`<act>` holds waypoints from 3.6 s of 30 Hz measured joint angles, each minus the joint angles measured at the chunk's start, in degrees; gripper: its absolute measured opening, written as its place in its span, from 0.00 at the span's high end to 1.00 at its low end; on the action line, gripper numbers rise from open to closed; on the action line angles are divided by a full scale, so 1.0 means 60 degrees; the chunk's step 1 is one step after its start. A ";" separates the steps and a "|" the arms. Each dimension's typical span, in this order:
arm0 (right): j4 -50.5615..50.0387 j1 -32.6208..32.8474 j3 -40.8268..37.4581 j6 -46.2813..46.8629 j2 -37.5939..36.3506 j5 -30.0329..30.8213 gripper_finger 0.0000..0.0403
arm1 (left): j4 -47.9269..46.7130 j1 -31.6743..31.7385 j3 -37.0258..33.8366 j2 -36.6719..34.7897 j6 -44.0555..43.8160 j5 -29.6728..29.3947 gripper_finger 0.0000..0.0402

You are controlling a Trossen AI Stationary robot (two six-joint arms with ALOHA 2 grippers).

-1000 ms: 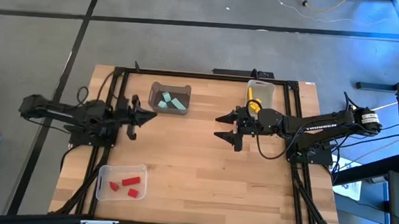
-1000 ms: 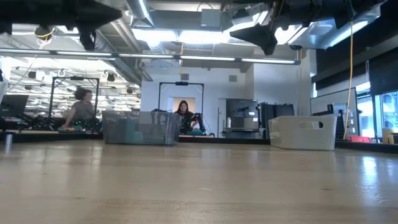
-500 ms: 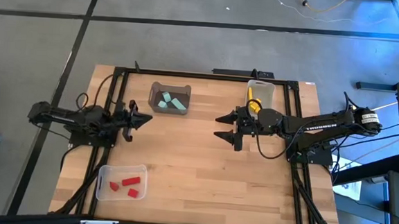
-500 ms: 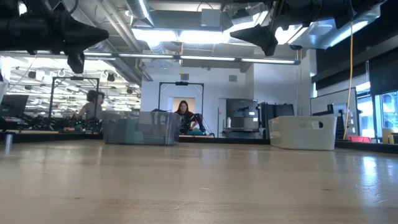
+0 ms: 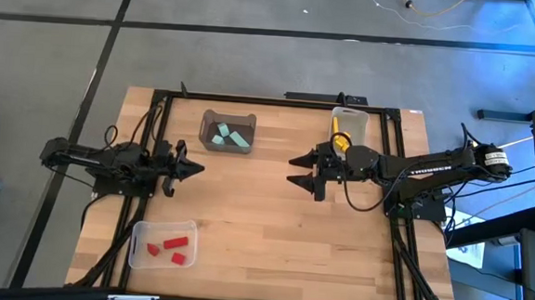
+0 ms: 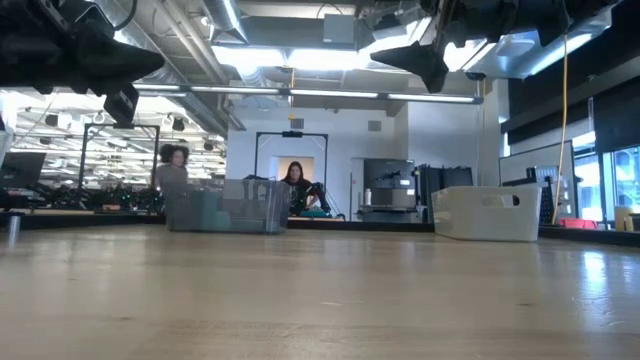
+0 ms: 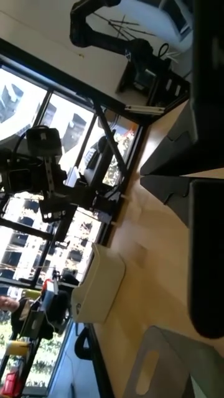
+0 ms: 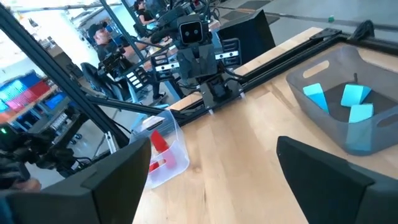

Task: Sort & place blocks by color
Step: Return to Home Position

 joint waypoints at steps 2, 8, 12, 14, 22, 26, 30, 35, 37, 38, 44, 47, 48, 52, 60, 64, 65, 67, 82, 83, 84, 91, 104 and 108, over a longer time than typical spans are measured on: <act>0.0000 -0.0003 0.0000 0.0275 0.0000 -0.0003 0.14 | 0.0000 0.0001 0.0000 0.0000 0.0000 -0.0054 1.00; -0.0007 -0.0091 0.0000 0.0732 0.0000 -0.0750 0.26 | 0.0000 0.0000 0.0000 0.0004 0.0000 -0.0062 1.00; -0.0525 -0.0392 0.0000 0.0441 -0.0173 -0.1241 0.45 | 0.0000 0.0000 -0.0001 0.0004 0.0000 -0.0065 1.00; -0.0999 -0.0569 0.0000 0.0090 -0.0435 -0.1414 0.59 | 0.0000 0.0000 -0.0004 0.0004 0.0000 -0.0065 1.00; 0.0551 -0.1125 -0.2296 0.0089 -0.2344 -0.1577 0.97 | 0.0007 0.0000 -0.0004 0.0004 0.0000 -0.0065 1.00; 0.1568 -0.1141 -0.3602 0.0228 -0.3550 -0.1577 0.99 | 0.0007 0.0000 -0.0004 0.0004 0.0004 -0.0065 1.00; 0.1377 -0.1162 -0.4466 0.0477 -0.4881 -0.1773 0.99 | 0.0013 0.0001 -0.0004 0.0004 0.0004 -0.0065 1.00; 0.1204 -0.1157 -0.5586 0.0806 -0.6536 -0.2355 1.00 | 0.0015 0.0000 -0.0004 0.0007 0.0004 -0.0065 1.00; 0.1211 -0.1158 -0.6055 0.0820 -0.7185 -0.2352 1.00 | 0.0018 0.0002 -0.0004 0.0004 0.0004 -0.0067 1.00; 0.1077 -0.1158 -0.6266 0.0813 -0.7499 -0.2345 1.00 | 0.0016 0.0002 -0.0004 0.0004 0.0004 -0.0067 1.00; -0.1986 -0.1158 -0.6214 -0.0372 -0.8982 -0.2315 1.00 | 0.0025 0.0002 -0.0004 0.0007 0.0009 -0.0047 1.00; -0.3422 -0.1158 -0.6226 -0.0982 -0.9466 -0.2169 1.00 | 0.0025 0.0000 -0.0004 0.0007 0.0007 -0.0037 1.00; -0.3425 -0.1158 -0.6221 -0.1173 -0.9492 -0.2026 1.00 | 0.0022 0.0000 -0.0004 0.0007 0.0008 -0.0030 1.00; -0.3486 -0.1158 -0.6218 -0.1667 -0.9485 -0.1929 1.00 | 0.0022 0.0004 -0.0004 0.0007 0.0007 -0.0030 1.00; -0.3490 -0.1158 -0.6218 -0.2062 -0.9446 -0.1927 0.96 | 0.0006 -0.0001 -0.0004 0.0007 0.0007 -0.0033 1.00; -0.3486 -0.1158 -0.6218 -0.2046 -0.9446 -0.1927 0.95 | -0.0254 -0.0069 -0.0004 -0.0498 0.0007 -0.0005 1.00; -0.3486 -0.1158 -0.6218 -0.2052 -0.9446 -0.1927 0.95 | -0.0305 -0.0066 0.0003 -0.0447 0.0007 -0.0025 1.00; -0.3492 -0.1158 -0.6218 -0.2061 -0.9464 -0.1924 0.95 | -0.0608 -0.0069 -0.0007 -0.0455 0.0006 -0.0039 1.00; -0.1775 -0.0600 -0.6237 -0.2058 -1.1530 -0.1729 0.95 | -0.1427 -0.0062 -0.0004 -0.0244 0.0010 -0.0088 1.00; -0.1792 -0.0579 -0.6237 -0.2058 -1.1533 -0.1763 0.95 | -0.1414 -0.0062 -0.0004 -0.0240 0.0007 -0.0068 1.00; -0.1836 -0.0552 -0.6237 -0.2058 -1.1530 -0.1763 0.95 | -0.1439 -0.0062 -0.0004 -0.0236 0.0008 -0.0029 1.00; -0.1892 -0.0481 -0.6238 -0.2058 -1.1522 -0.1676 0.95 | -0.1432 -0.0062 -0.0004 -0.0237 0.0007 -0.0031 1.00; -0.1927 -0.0484 -0.6238 -0.2054 -1.1519 -0.1676 0.95 | -0.1424 -0.0062 -0.0004 -0.0237 0.0007 -0.0036 1.00; -0.1927 -0.0484 -0.6238 -0.2054 -1.1519 -0.1676 0.95 | -0.1421 -0.0062 -0.0004 -0.0237 0.0007 -0.0036 1.00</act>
